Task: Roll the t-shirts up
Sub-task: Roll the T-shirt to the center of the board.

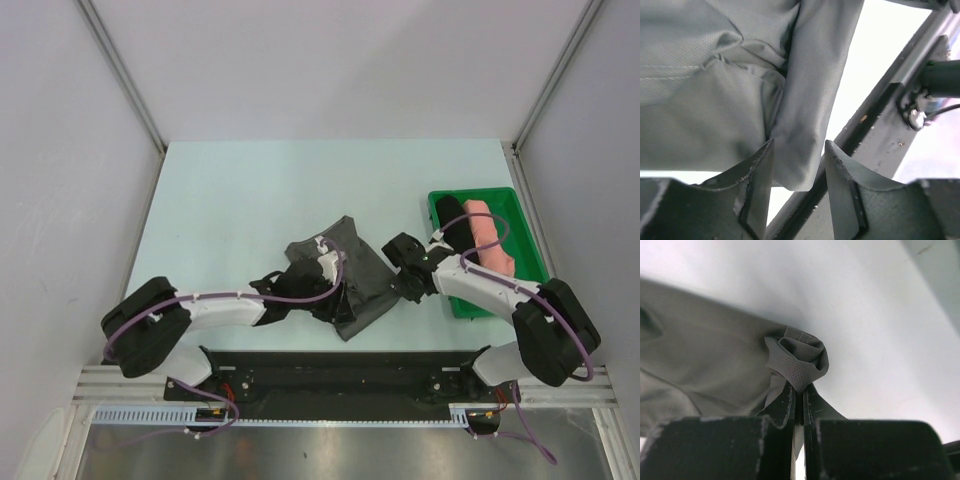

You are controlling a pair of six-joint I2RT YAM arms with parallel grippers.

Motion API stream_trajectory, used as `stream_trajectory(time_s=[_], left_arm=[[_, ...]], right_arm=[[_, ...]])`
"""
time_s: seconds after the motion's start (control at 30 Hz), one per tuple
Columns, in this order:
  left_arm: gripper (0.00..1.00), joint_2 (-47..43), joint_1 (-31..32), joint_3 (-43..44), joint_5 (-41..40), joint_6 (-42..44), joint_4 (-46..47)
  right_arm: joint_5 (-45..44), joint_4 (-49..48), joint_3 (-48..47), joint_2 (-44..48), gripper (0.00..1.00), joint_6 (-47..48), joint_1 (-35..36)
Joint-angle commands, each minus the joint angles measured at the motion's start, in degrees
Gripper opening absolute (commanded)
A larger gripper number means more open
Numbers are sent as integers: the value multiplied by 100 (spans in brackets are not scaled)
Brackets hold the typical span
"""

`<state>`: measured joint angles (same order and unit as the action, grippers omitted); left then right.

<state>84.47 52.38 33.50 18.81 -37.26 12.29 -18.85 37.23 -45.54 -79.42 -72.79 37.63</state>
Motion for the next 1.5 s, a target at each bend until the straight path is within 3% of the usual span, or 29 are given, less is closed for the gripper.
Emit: stream_trajectory(time_s=[0.0, 0.2, 0.43, 0.77, 0.97, 1.1, 1.27, 1.33, 1.37, 1.43, 1.47], left_arm=[[51, -509, 386, 447, -1297, 850, -762], [58, -642, 1274, 930, -2853, 1553, -1141], [64, -115, 2381, 1326, -4392, 2459, -1001], [68, 1238, 2997, 1984, -5491, 3110, -754], [68, 1617, 3006, 2100, -5547, 3409, -615], [60, 1766, 3006, 2047, -5310, 3427, -544], [24, 1697, 2638, 1898, -4501, 2945, -421], [7, 1539, 2409, 1679, -4036, 2830, -211], [3, 1399, 2356, 1617, -3878, 2733, -184], [0, 1292, 2198, 1529, -3447, 2610, -183], [0, 1248, 2145, 1485, -3271, 2470, -166]], right_arm=[[-260, 670, -324, -363, 0, -156, -27], [-180, 899, -613, -680, 0, -156, -45], [48, 944, -798, -1023, 0, -68, -150], [136, 952, -807, -1137, 0, -42, -150], [136, 988, -808, -1120, 0, -42, -159], [136, 1005, -807, -1076, 0, -33, -177], [154, 952, -807, -901, 0, 230, -185], [67, 935, -799, -743, 10, 309, -150], [31, 917, -799, -690, 29, 345, -116], [-22, 733, -772, -549, 50, 573, -45], [-48, 689, -764, -374, 71, 634, -27]])
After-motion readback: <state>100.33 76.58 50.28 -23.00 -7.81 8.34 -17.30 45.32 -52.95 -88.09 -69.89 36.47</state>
